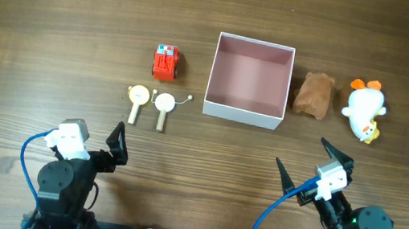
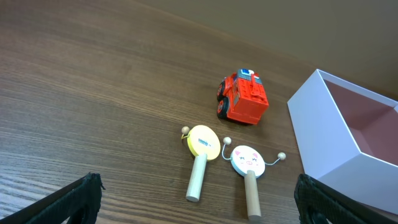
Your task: Pack container
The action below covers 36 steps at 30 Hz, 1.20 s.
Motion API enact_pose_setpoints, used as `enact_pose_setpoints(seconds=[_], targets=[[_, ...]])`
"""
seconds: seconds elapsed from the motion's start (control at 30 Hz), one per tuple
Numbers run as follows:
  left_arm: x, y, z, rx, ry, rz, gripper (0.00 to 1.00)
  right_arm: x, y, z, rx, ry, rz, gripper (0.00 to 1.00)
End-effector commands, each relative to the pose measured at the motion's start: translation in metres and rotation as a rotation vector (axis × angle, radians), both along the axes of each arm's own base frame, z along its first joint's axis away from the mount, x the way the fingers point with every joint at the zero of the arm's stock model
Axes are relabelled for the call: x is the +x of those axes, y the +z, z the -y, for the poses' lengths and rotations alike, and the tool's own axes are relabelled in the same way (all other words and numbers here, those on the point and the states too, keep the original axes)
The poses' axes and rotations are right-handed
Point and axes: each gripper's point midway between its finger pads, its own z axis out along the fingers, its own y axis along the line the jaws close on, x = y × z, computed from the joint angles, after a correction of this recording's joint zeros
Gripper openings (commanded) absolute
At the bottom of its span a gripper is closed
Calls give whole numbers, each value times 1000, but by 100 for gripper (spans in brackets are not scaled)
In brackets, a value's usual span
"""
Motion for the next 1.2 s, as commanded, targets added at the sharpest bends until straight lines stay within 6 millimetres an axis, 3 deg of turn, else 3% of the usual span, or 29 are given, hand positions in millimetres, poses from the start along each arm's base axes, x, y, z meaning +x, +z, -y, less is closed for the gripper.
enact_pose_setpoints(seconds=[0.0, 1.17], targets=[[0, 1, 3, 15, -22, 10, 100, -7, 2, -17, -6, 83, 15, 100], [0, 1, 9, 15, -48, 10, 100, -7, 2, -17, -6, 83, 15, 100]])
